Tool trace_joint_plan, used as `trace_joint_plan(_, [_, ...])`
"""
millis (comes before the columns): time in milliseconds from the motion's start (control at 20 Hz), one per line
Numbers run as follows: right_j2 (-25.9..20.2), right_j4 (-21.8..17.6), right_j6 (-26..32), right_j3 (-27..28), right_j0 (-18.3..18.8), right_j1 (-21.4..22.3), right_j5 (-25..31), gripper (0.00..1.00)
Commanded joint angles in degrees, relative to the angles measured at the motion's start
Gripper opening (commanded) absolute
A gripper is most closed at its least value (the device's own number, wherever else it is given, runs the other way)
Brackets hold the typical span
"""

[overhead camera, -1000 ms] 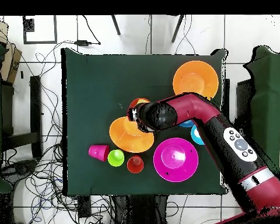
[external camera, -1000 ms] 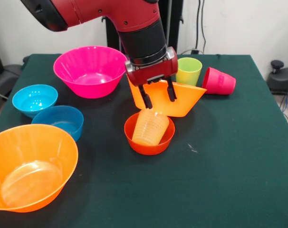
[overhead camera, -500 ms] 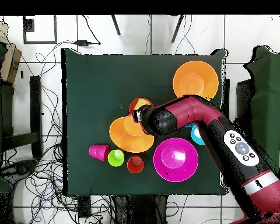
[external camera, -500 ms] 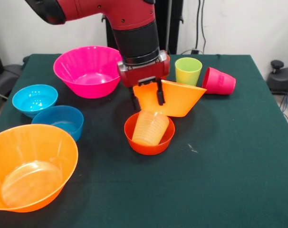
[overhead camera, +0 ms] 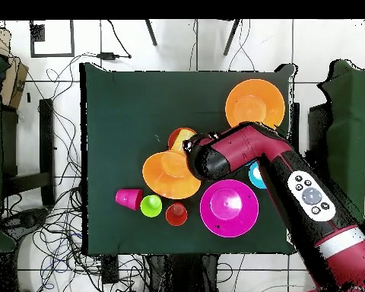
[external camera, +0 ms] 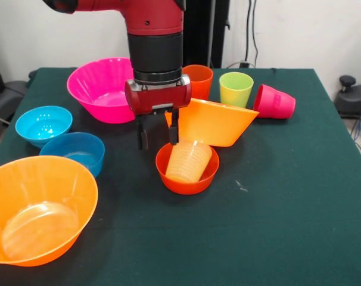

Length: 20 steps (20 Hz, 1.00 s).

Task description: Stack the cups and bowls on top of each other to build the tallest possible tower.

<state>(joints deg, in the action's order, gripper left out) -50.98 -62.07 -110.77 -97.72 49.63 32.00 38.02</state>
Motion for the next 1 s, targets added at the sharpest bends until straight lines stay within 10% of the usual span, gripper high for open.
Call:
trace_joint_plan(50, [4.31,-1.65,12.43,4.3,-1.46,-4.18,0.89,1.0])
trace_joint_plan(600, [2.82,10.06,15.02,1.48,1.07,-12.03,5.45,1.0])
trace_joint_plan(1000, [3.48,10.64,16.39,-1.16,2.43,-11.48,4.27,1.0])
